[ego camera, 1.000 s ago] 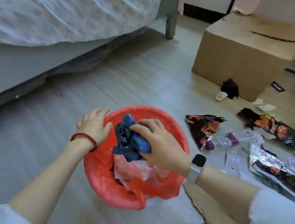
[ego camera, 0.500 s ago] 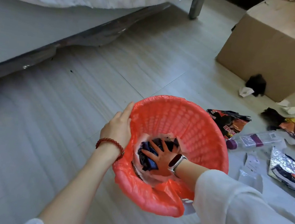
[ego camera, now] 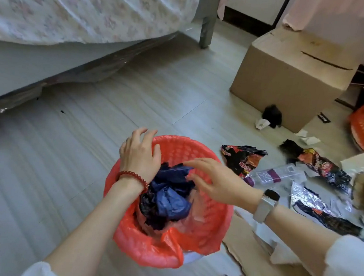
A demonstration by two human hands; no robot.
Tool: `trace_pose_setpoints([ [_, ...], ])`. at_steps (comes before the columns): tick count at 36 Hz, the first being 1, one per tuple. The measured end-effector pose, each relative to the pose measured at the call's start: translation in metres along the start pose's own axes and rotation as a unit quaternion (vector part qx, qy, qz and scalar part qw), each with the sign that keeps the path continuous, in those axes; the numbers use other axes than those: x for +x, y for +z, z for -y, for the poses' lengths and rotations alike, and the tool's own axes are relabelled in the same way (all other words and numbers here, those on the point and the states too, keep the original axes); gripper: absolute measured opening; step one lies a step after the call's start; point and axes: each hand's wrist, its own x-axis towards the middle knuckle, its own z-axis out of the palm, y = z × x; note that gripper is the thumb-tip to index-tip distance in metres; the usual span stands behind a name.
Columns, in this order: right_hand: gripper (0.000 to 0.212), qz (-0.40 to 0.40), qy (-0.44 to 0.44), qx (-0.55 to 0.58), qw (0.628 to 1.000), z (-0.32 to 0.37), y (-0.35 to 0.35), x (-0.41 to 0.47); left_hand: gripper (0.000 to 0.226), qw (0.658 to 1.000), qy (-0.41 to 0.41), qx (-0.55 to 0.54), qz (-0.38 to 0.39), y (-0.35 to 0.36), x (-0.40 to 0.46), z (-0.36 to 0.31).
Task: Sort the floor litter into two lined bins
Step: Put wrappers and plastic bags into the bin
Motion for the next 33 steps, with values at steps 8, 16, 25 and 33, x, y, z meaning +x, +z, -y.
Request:
trace_pose_setpoints([
  [8,0.024,-0.250,0.144,0.156,0.945,-0.080,-0.068,-0.103,0.037,0.974,0.187,-0.105,0.067,0.067,-0.027,-0.136],
  [16,0.025,-0.283,0.349,0.178,0.875,-0.189,-0.042,-0.250,0.038,0.903,0.297,0.011,0.309,0.193,-0.108,-0.226],
  [25,0.034,-0.226,0.442,0.172,0.851,-0.264,0.031,-0.374,0.097,0.785,0.339,0.272,0.442,0.318,-0.179,-0.243],
  [33,0.093,-0.029,0.352,-0.052,0.934,-0.284,0.054,-0.371,0.042,0.842,0.345,0.206,0.361,0.335,-0.176,-0.251],
])
